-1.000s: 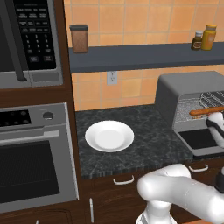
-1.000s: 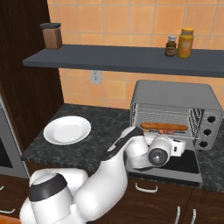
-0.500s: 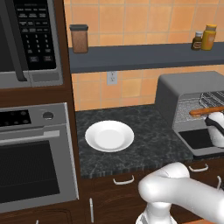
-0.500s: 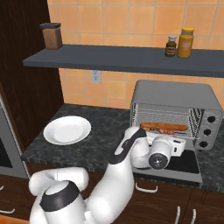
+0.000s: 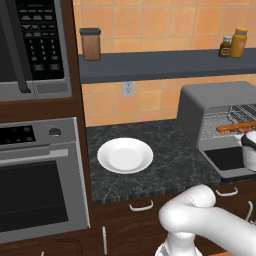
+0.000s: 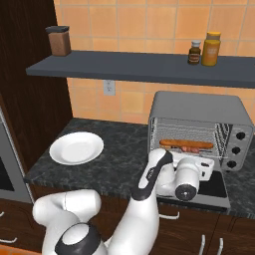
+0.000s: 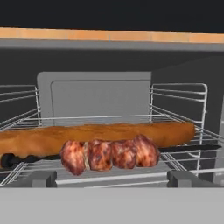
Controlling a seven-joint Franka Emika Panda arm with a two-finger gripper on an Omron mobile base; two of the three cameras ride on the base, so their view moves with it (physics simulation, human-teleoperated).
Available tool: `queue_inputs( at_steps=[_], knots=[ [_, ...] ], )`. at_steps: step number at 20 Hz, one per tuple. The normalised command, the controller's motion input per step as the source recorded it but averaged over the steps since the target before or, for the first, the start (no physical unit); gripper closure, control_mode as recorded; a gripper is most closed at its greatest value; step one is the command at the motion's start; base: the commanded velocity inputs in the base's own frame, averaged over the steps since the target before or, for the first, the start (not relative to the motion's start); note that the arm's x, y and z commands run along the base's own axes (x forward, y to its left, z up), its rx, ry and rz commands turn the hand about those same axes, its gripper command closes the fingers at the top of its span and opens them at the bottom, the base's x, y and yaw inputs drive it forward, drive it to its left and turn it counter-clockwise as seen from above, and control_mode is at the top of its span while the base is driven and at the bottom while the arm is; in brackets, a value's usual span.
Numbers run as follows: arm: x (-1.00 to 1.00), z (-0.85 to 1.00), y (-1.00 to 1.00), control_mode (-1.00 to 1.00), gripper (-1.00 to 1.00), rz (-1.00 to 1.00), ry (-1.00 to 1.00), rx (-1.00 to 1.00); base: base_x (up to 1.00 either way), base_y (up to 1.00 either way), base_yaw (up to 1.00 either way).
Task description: Pick up the kebab skewer and baguette bread, and place them inside the toaster oven. Close the toaster oven door and start by setting the timer.
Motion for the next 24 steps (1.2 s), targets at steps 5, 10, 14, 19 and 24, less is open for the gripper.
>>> queue_inputs(
  at_steps=[5, 10, 14, 19, 24],
  knots=[
    [0.05, 0.0, 0.0, -1.0, -1.0, 0.02, -0.08, 0.0, 0.0, 0.0, 0.0],
    [0.16, 0.0, 0.0, -1.0, -1.0, 0.0, -0.02, 0.0, 0.0, 0.0, 0.0],
    [0.34, 0.0, 0.0, -1.0, -1.0, 0.0, -0.02, 0.0, 0.0, 0.0, 0.0],
    [0.42, 0.0, 0.0, -1.0, -1.0, 0.0, -0.02, 0.0, 0.0, 0.0, 0.0],
    [0.39, 0.0, 0.0, -1.0, -1.0, 0.0, -0.02, 0.0, 0.0, 0.0, 0.0]
  ],
)
